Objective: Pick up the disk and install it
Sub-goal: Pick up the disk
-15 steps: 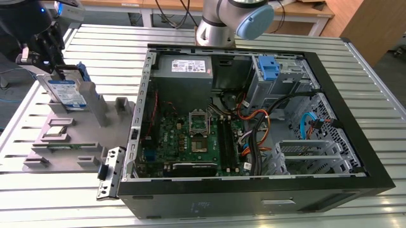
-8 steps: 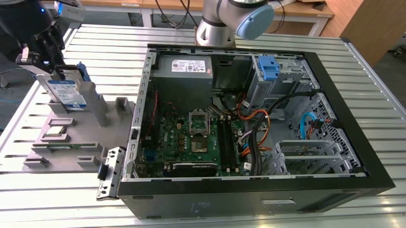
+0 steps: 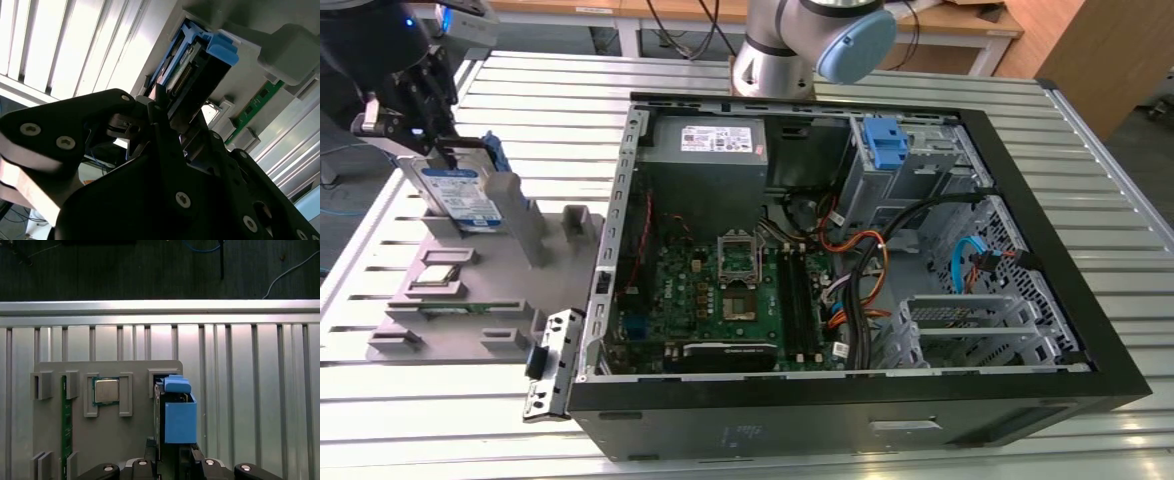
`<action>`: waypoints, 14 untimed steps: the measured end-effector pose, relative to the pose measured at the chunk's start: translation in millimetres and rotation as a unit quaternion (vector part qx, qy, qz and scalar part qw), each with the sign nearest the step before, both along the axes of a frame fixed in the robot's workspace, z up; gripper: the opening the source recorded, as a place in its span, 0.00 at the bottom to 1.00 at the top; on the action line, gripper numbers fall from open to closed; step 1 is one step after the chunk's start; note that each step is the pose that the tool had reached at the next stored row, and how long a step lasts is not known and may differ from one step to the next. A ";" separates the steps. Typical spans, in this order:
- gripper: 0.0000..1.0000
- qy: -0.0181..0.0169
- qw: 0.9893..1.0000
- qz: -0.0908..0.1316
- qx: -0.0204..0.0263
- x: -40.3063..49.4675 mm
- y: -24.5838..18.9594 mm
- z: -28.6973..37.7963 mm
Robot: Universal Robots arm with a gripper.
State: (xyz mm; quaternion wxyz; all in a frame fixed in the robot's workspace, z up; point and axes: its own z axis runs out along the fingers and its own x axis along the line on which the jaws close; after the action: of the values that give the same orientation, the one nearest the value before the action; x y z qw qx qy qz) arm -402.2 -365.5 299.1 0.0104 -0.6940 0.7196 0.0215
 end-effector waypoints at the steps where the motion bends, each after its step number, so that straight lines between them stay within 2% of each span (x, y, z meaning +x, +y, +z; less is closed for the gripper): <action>1: 0.35 0.000 1.000 0.000 0.000 0.0 0.0 0.0; 14: 0.35 0.000 1.000 -0.007 0.000 0.0 0.0 0.0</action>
State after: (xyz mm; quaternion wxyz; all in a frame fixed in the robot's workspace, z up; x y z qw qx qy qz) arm -402.2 -365.5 299.1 0.0106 -0.6893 0.7241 0.0214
